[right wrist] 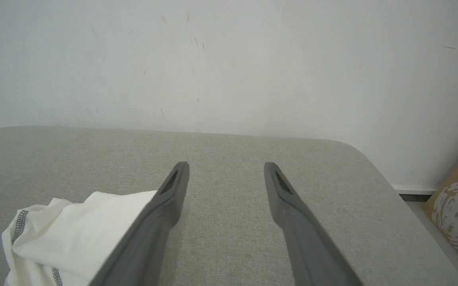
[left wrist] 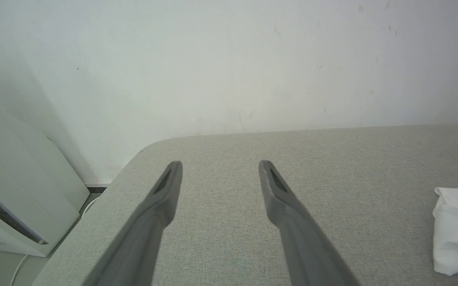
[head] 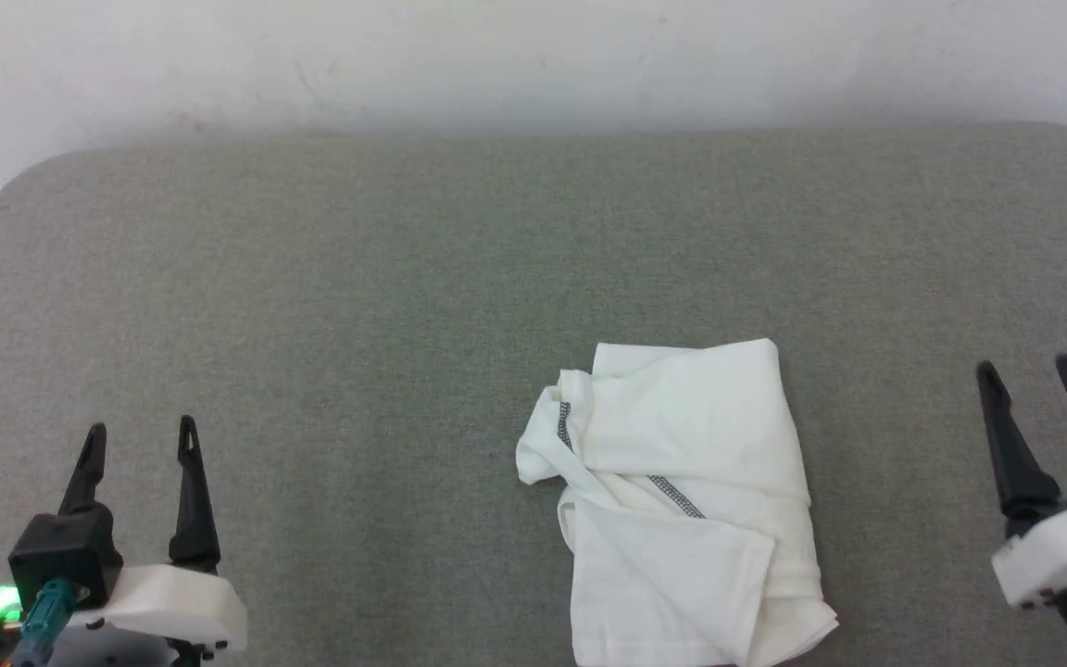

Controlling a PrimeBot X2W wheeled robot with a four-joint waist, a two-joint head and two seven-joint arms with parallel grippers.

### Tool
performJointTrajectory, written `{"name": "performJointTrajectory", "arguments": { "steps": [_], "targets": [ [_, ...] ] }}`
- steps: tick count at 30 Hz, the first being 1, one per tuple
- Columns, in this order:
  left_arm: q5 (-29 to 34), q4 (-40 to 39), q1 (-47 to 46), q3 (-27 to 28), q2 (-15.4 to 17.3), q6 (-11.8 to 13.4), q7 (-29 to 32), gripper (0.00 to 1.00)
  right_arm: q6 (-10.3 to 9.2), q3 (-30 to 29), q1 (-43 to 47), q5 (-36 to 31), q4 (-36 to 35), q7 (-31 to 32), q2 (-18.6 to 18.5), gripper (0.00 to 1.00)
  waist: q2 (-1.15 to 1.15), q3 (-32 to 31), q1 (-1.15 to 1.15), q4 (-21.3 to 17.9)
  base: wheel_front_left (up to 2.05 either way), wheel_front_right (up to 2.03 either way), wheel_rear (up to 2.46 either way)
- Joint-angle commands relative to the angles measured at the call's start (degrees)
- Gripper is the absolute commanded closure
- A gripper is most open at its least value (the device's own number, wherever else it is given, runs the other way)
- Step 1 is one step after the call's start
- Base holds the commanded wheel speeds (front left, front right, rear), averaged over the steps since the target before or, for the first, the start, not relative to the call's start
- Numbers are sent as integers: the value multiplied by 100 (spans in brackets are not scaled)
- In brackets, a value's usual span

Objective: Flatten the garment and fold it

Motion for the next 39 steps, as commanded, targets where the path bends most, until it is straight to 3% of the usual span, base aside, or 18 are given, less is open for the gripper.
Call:
{"name": "performJointTrajectory", "arguments": {
  "steps": [1,9,16,23,28,34,35,36,39],
  "targets": [
    [-10,-11,77,27,29,57,-60,0,-5,-92,138,-15,-8,62,8,0,0,-3,1,-16,0,0,0],
    [-56,-4,62,23,-101,26,-180,0,-5,-771,266,472,825,1055,-9,0,0,98,1,136,0,0,0],
    [-31,96,-125,-91,-272,-103,-271,0,-5,-710,-256,1438,1833,2691,-66,0,0,239,1,419,0,0,0],
    [-12,207,-285,-150,-365,-213,-331,0,-5,-657,-1015,2381,2516,4051,443,0,0,387,1,579,0,0,0],
    [6,210,-405,-152,-390,-252,-354,0,-5,-636,-1529,2601,2919,4422,707,0,0,594,1,653,0,0,0],
    [22,242,-531,-153,-453,-310,-400,0,-5,-512,-1882,2412,3602,4606,812,0,0,780,1,719,0,0,0],
    [22,255,-538,-155,-462,-318,-407,0,-5,-455,-1901,2377,3693,4658,821,59,0,790,1,727,0,0,0],
    [20,269,-543,-157,-471,-326,-412,0,-5,-412,-1910,2352,3770,4696,828,100,0,793,1,733,0,0,0],
    [12,321,-547,-155,-493,-341,-428,0,-5,-280,-1927,2264,3904,4761,841,100,0,767,1,731,0,0,0]
  ]
}}
